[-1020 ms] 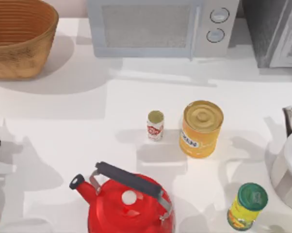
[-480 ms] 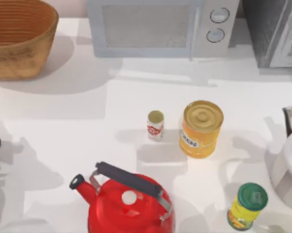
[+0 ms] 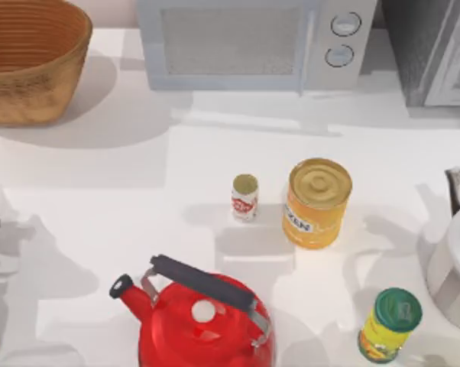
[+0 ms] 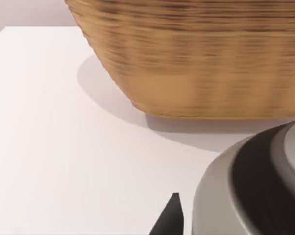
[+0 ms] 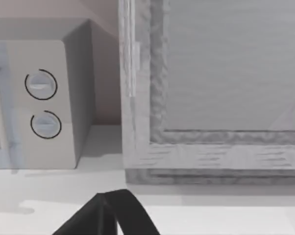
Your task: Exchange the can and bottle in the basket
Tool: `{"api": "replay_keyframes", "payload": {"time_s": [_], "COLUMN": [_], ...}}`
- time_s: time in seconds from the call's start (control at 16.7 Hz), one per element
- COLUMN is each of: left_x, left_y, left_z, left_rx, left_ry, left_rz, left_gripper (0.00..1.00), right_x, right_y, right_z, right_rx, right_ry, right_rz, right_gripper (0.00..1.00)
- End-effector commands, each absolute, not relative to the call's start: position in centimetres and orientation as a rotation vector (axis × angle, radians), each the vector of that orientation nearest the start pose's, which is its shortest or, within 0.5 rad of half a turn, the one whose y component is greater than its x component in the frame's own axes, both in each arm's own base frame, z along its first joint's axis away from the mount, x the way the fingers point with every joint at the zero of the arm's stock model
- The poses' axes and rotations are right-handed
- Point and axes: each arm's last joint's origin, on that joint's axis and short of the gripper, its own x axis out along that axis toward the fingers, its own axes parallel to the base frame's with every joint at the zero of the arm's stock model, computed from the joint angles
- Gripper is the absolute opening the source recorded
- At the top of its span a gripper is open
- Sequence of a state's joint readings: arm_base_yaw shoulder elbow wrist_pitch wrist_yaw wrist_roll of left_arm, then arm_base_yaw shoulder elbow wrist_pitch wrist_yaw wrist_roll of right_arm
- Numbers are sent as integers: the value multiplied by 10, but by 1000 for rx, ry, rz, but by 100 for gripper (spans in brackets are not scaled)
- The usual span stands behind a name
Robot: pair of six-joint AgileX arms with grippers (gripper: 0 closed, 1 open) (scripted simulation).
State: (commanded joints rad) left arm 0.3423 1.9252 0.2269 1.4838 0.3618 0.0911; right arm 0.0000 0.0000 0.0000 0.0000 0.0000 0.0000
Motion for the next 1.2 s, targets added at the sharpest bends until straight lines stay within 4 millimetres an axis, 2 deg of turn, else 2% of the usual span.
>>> {"api": "replay_keyframes", "payload": {"time_s": [0.18,0.36,0.48,0.66,0.78,0.9,1.08,1.2], "left_x": [245,273,296,331,352,371,390,397], "left_y": [86,110,125,138,134,118,82,58], "left_z": [86,109,134,185,222,257,299,317], "left_rx": [21,40,51,56,52,44,27,16], "left_ry": [162,135,126,134,149,166,183,190], "left_rz": [62,151,202,239,224,182,82,17], "left_gripper": [0,0,0,0,0,0,0,0], "right_x": [106,106,106,106,106,106,106,106], "right_y": [-1,-1,-1,-1,-1,-1,-1,-1], "right_z": [160,160,160,160,160,160,160,160], "right_rx": [0,0,0,0,0,0,0,0], "right_ry": [0,0,0,0,0,0,0,0], "right_rz": [0,0,0,0,0,0,0,0], "right_gripper": [100,100,100,100,100,100,100,100]}}
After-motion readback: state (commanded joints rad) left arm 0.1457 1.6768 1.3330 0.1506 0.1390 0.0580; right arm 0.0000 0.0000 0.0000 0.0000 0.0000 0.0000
